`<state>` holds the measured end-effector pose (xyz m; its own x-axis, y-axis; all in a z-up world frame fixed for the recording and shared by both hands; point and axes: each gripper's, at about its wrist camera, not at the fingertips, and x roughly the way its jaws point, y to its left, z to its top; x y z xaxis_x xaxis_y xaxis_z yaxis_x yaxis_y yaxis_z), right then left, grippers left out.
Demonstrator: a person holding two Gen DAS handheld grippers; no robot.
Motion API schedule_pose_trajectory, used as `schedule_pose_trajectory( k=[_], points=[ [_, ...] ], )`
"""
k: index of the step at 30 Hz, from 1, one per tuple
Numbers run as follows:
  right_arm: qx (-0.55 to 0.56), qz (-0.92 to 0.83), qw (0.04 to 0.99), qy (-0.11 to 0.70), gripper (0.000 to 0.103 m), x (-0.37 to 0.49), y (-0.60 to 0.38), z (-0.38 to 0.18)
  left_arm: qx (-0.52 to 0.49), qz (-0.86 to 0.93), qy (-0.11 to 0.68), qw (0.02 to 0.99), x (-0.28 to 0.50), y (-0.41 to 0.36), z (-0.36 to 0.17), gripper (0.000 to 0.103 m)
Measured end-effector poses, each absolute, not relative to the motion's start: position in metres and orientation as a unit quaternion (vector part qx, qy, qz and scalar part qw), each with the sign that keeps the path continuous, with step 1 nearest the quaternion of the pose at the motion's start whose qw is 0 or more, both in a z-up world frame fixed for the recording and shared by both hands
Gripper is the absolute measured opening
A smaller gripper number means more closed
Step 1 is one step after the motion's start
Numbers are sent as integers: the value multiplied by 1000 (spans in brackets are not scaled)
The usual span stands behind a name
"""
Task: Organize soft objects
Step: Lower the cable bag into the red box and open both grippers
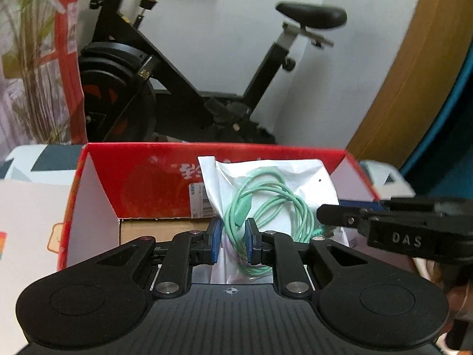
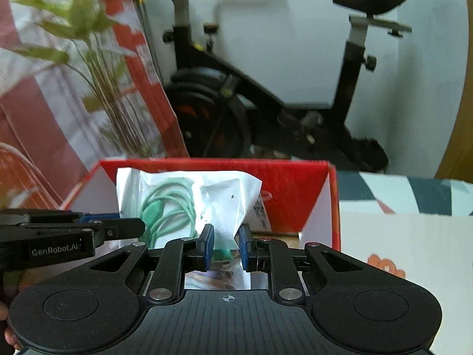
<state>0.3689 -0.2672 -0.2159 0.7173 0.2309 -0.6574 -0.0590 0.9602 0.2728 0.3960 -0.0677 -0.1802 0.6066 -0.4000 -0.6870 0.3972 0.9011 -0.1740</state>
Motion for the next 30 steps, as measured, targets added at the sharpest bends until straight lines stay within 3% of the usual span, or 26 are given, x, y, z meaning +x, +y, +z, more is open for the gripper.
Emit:
schedule_pose_trajectory(
  k=[5, 8, 16, 21, 24, 27, 30],
  points=[
    [110, 51, 913, 390, 20, 376, -267, -226, 19, -228, 400, 888, 401, -69, -184, 19],
    [116, 39, 909, 398, 22, 378, -267, -228, 15, -226, 398, 889, 402, -66, -184, 25],
    [90, 35, 916, 389, 23, 368, -261, -219, 19, -222, 379, 898, 393, -67, -176, 26],
    [73, 39, 926, 369, 36, 350, -258, -206, 27, -211, 361, 908, 378, -60, -164, 28],
    [55, 36, 932, 356, 45, 335, -254, -198, 32, -204, 348, 915, 365, -54, -157, 46],
    [45, 37, 935, 350, 61, 319, -250, -192, 42, -197, 335, 920, 350, -46, -152, 57],
    [37, 40, 939, 339, 79, 302, -246, -185, 46, -191, 328, 924, 335, -38, -147, 77]
  ],
)
